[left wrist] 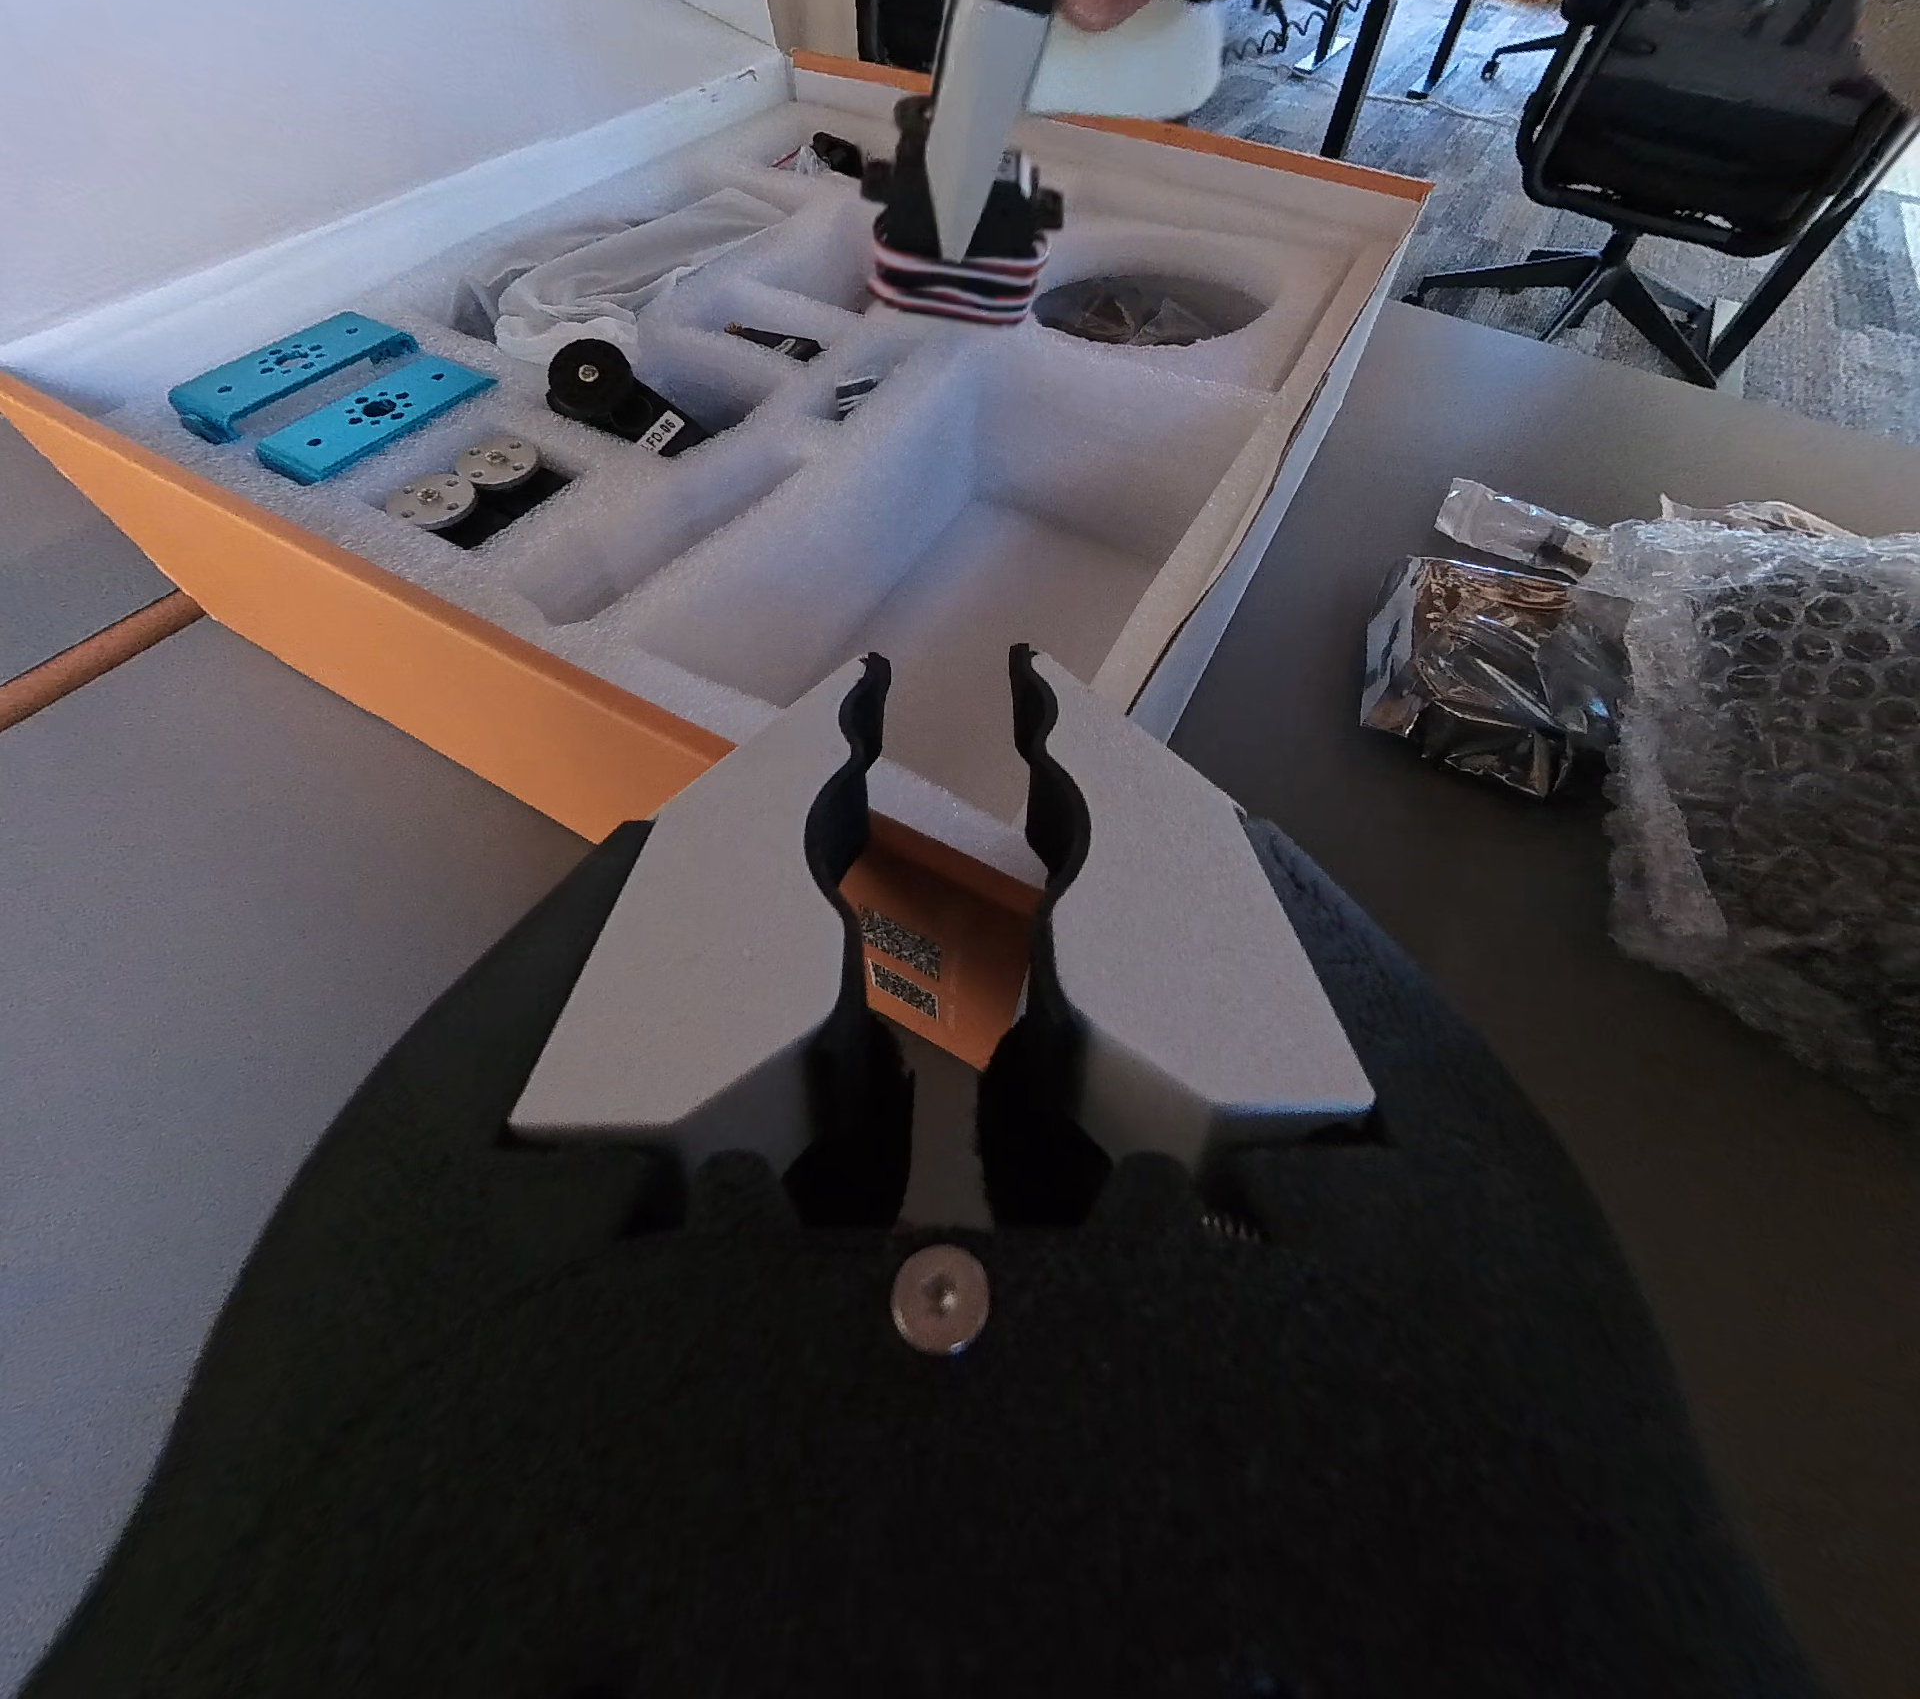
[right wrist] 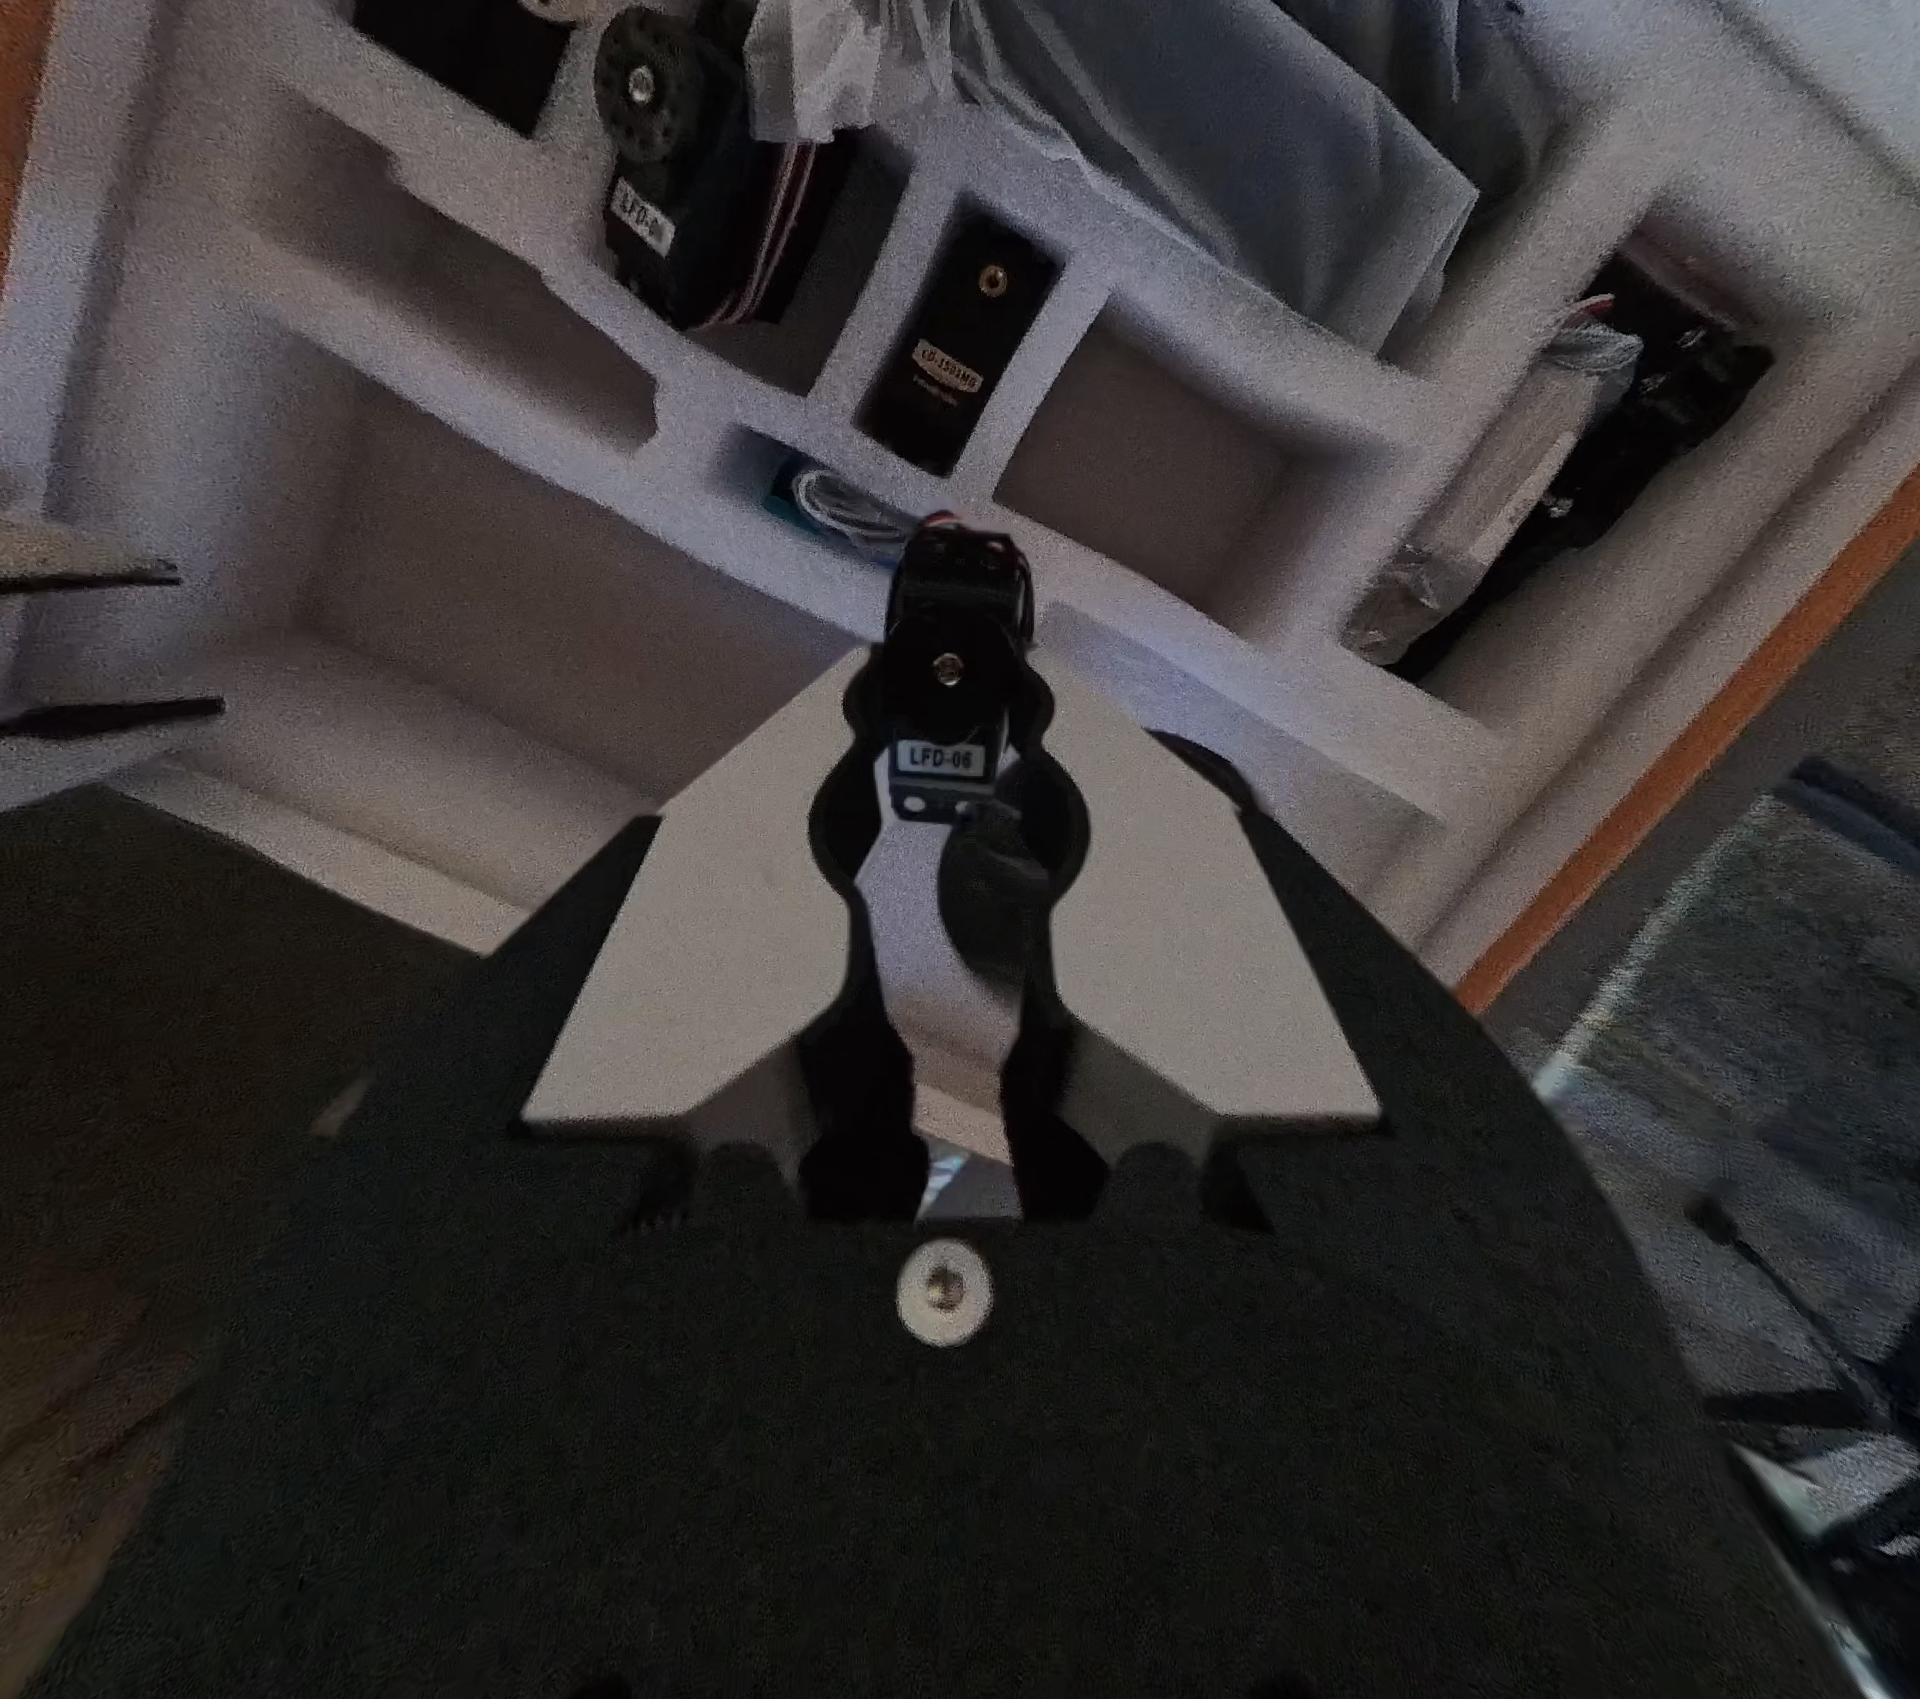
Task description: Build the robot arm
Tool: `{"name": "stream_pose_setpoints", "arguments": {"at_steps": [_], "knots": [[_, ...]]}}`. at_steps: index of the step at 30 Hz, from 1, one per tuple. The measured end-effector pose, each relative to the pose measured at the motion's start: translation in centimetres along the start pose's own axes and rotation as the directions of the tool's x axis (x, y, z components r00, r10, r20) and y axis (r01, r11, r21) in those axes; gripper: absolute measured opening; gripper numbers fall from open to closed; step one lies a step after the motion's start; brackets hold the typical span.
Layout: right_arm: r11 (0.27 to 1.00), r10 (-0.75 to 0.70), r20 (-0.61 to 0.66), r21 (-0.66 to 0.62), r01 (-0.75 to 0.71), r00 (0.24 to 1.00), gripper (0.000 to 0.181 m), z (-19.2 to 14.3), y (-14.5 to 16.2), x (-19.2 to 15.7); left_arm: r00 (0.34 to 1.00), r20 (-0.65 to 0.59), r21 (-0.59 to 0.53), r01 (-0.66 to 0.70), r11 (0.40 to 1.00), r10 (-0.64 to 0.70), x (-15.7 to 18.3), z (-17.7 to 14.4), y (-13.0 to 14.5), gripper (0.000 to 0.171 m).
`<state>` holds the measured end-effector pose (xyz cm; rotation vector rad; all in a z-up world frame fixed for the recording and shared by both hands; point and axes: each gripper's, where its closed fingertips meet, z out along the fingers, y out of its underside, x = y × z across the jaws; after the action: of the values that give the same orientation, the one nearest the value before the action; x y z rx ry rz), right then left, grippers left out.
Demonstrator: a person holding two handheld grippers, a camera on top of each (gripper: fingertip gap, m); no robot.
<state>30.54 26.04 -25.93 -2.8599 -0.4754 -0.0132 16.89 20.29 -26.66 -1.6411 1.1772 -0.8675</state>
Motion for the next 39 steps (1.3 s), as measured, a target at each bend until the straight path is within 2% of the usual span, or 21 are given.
{"name": "stream_pose_setpoints", "arguments": {"at_steps": [2, 4, 6, 7, 8, 11, 13, 15, 17, 20, 31, 36, 39], "knots": [[0.991, -0.126, -0.067, 0.039, 0.128, 0.990, 0.020, -1.7, 0.0, -0.3, 1.000, 0.000, 0.008, 0.007, 1.000, -0.007, 0.0, -0.1, 0.0, 0.023], [0.947, -0.303, -0.055, 0.094, 0.307, 0.951, 0.020, -3.9, 0.8, -2.8, 1.000, -0.003, 0.018, 0.014, 1.000, -0.013, 0.0, -0.1, -0.1, 0.023], [0.834, -0.542, 0.022, 0.136, 0.535, 0.840, 0.020, -5.4, 3.6, -6.4, 1.000, -0.007, 0.020, 0.015, 1.000, -0.015, 0.0, -0.1, -0.1, 0.023], [0.790, -0.609, 0.053, 0.133, 0.599, 0.791, 0.021, -5.6, 5.6, -7.5, 1.000, -0.007, 0.019, 0.015, 1.000, -0.015, 0.0, -0.1, -0.1, 0.023], [0.789, -0.613, 0.051, 0.095, 0.607, 0.789, 0.020, -5.5, 7.3, -7.1, 1.000, -0.007, 0.020, 0.014, 1.000, -0.014, 0.0, -0.1, -0.1, 0.023], [0.856, -0.506, 0.044, -0.093, 0.508, 0.861, 0.021, -4.1, 13.5, -2.7, 1.000, -0.007, 0.023, 0.008, 1.000, -0.008, 0.0, -0.2, 0.0, 0.022], [0.900, -0.418, 0.108, -0.083, 0.427, 0.902, 0.021, -2.6, 16.6, -1.6, 1.000, -0.005, 0.021, 0.004, 1.000, -0.003, 0.0, -0.2, 0.0, 0.022], [0.913, -0.395, 0.134, -0.050, 0.404, 0.909, 0.021, -0.8, 18.2, -1.2, 1.000, -0.003, 0.021, -0.001, 1.000, 0.001, 0.0, -0.2, 0.0, 0.022], [0.891, -0.448, 0.114, -0.032, 0.453, 0.887, 0.021, 0.9, 18.6, -1.2, 1.000, 0.001, 0.022, -0.009, 1.000, 0.009, 0.0, -0.2, 0.0, 0.022], [0.887, -0.438, 0.089, -0.118, 0.447, 0.894, 0.021, 2.7, 19.1, -0.2, 1.000, 0.004, 0.029, -0.012, 1.000, 0.012, 0.0, -0.2, 0.1, 0.022], [0.916, -0.382, 0.127, -0.079, 0.393, 0.916, 0.025, 2.8, 18.6, 0.0, 1.000, 0.007, 0.042, -0.013, 0.999, 0.012, 0.1, -0.3, 0.0, 0.020], [0.927, -0.370, 0.121, -0.017, 0.375, 0.921, 0.036, 1.5, 18.0, 0.0, 1.000, 0.005, 0.042, -0.012, 0.999, 0.011, 0.1, -0.3, 0.0, 0.020], [0.926, -0.377, 0.062, -0.005, 0.378, 0.924, 0.041, -1.5, 16.9, 0.0, 1.000, 0.006, 0.044, -0.008, 0.999, 0.007, 0.1, -0.3, 0.0, 0.020]]}}
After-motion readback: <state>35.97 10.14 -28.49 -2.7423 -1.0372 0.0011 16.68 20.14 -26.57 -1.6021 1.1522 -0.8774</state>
